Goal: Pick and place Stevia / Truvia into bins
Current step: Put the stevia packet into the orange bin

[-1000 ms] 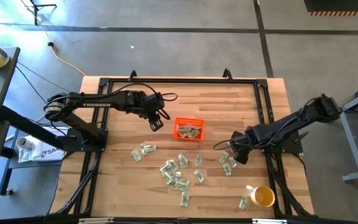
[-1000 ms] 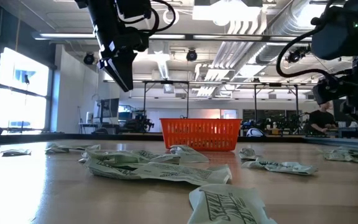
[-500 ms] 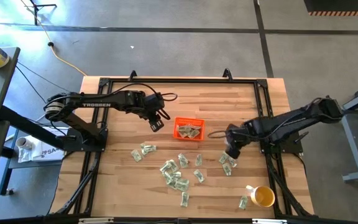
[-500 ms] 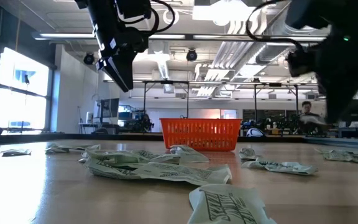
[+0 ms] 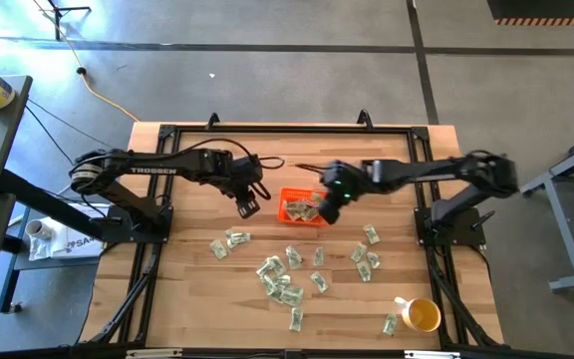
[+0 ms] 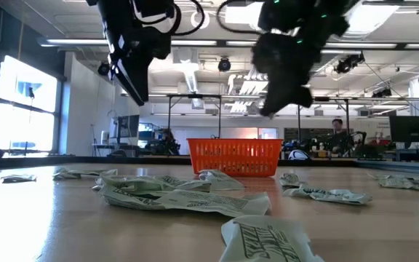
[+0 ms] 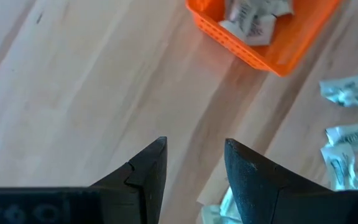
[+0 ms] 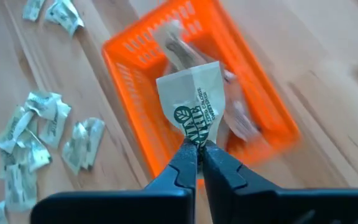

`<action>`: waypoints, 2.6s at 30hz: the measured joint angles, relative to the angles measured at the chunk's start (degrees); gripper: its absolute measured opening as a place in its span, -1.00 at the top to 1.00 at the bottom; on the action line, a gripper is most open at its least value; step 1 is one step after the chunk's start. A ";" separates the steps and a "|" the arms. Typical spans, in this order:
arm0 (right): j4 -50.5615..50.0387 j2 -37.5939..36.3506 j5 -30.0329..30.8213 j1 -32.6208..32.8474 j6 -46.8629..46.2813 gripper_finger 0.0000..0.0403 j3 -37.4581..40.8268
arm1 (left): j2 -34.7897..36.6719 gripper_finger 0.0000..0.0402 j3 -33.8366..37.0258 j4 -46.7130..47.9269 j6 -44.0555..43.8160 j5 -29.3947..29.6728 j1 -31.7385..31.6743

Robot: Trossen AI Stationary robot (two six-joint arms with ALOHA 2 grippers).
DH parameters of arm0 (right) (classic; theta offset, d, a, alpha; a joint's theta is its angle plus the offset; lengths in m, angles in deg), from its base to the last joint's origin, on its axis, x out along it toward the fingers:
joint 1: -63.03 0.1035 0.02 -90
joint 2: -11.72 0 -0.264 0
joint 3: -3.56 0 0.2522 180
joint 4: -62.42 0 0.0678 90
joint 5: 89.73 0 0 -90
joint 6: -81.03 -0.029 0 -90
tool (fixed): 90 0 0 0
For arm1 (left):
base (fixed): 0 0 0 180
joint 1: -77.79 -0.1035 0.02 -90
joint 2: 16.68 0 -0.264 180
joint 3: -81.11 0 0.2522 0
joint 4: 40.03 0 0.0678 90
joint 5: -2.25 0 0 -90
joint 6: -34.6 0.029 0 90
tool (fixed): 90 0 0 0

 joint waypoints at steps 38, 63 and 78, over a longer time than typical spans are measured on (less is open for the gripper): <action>-15.46 4.70 15.60 -0.23 20.45 -0.47 -10.54 | 0.29 0.04 30.80 -33.93 7.67 -6.91 11.46; -18.27 -4.31 22.75 -3.92 24.01 -0.47 -10.47 | 0.31 0.86 15.73 -26.98 6.99 4.21 11.06; -19.77 -7.47 20.60 -5.59 28.49 -0.47 -10.47 | -9.15 0.89 5.75 -44.44 13.70 -8.25 -1.50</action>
